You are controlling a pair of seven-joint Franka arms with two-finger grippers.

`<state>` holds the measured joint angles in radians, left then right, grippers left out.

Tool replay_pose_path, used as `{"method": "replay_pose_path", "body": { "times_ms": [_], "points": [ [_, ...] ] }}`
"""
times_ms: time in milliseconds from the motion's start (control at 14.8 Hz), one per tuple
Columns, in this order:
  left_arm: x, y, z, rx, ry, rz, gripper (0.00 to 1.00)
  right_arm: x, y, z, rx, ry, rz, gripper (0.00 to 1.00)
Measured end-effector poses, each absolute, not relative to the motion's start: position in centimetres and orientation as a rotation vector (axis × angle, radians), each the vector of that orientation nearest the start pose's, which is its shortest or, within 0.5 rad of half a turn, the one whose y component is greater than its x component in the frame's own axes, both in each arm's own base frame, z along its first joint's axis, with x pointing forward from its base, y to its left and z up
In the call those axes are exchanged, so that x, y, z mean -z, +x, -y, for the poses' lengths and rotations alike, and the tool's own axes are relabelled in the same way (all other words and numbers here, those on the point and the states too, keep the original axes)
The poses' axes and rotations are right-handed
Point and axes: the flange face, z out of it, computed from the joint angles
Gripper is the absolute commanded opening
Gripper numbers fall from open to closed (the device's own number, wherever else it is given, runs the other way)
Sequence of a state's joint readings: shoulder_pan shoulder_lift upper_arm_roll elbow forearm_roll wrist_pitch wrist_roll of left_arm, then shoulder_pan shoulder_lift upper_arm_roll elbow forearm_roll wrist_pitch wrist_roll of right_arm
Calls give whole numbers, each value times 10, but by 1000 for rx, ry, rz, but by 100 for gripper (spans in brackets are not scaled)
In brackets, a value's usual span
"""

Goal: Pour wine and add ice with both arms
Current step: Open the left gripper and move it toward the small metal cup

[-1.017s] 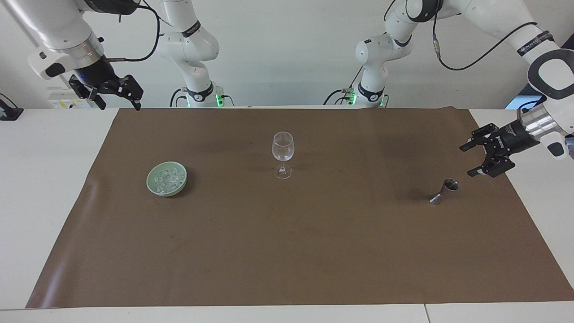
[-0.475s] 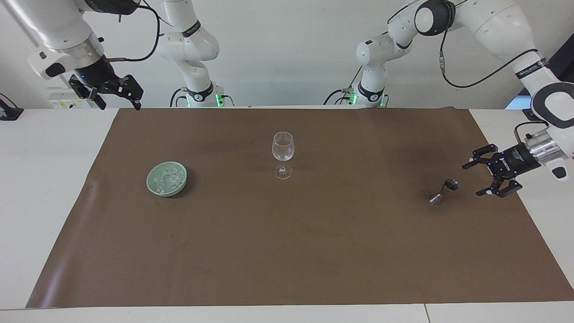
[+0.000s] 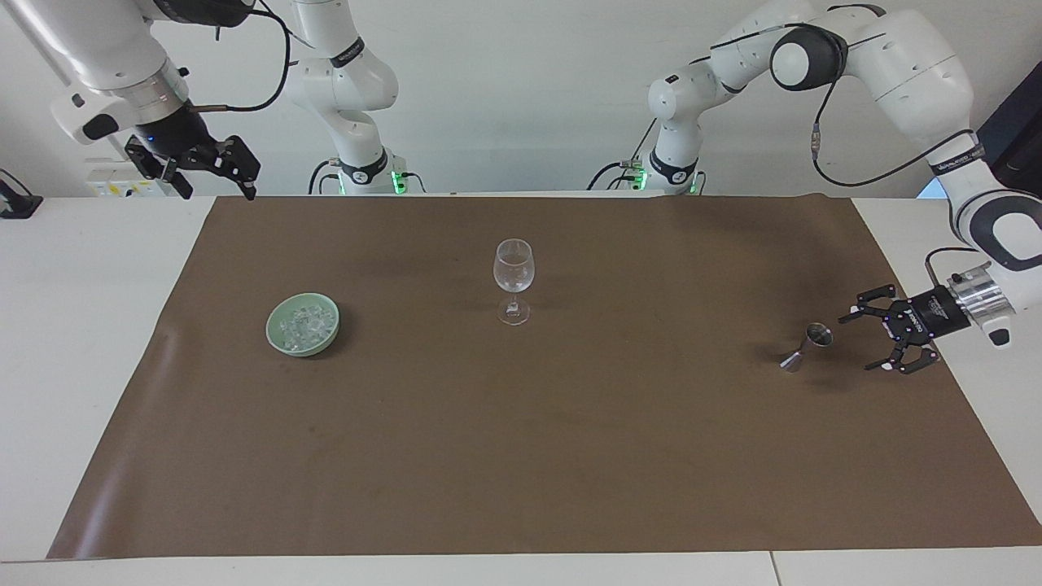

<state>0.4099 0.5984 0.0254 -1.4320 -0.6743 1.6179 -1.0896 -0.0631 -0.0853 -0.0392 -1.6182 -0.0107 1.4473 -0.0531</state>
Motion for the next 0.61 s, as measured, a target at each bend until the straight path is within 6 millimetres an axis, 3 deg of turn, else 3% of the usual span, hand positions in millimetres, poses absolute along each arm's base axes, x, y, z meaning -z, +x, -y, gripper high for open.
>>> {"method": "replay_pose_path", "body": {
  "times_ms": [271, 610],
  "points": [
    [-314, 634, -216, 801, 1689, -1760, 100, -638, 512, 55, -135, -3138, -78, 100],
    [-285, 601, -221, 810, 1543, -1736, 100, -638, 511, 55, -135, -3138, -78, 100]
  ]
}}
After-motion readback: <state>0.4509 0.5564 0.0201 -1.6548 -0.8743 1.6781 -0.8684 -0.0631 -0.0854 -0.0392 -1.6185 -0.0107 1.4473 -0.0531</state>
